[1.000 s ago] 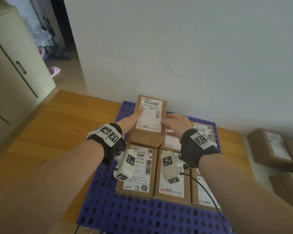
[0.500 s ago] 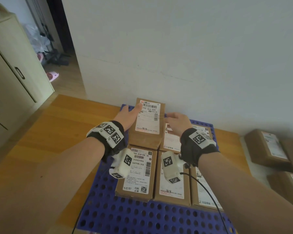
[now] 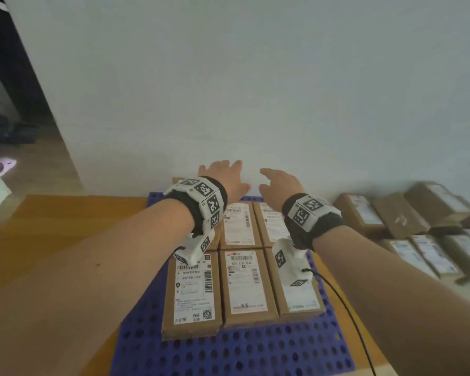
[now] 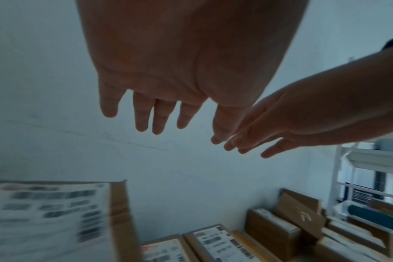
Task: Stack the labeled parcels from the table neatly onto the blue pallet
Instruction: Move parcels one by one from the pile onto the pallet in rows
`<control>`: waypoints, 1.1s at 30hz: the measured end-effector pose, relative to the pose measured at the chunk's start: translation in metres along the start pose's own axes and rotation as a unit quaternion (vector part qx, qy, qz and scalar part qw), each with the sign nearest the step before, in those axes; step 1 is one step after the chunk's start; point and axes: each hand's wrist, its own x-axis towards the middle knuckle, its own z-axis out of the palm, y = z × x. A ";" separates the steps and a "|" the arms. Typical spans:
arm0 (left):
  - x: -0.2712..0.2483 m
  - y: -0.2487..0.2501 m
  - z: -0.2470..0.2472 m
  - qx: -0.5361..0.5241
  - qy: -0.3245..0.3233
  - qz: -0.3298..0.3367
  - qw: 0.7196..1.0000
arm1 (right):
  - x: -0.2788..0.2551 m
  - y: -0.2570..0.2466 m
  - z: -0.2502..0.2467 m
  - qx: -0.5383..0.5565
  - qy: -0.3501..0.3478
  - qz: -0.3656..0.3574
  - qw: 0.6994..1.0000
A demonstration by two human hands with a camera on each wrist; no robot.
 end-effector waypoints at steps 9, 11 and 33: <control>-0.006 0.095 0.012 0.036 -0.037 0.098 0.994 | -0.048 0.085 -0.033 -0.001 -0.008 0.120 0.993; -0.009 0.119 0.016 0.044 -0.043 0.119 0.991 | -0.059 0.108 -0.038 0.011 -0.005 0.143 0.990; -0.023 0.499 0.117 0.071 -0.025 0.231 0.970 | -0.198 0.456 -0.112 0.043 0.063 0.209 0.975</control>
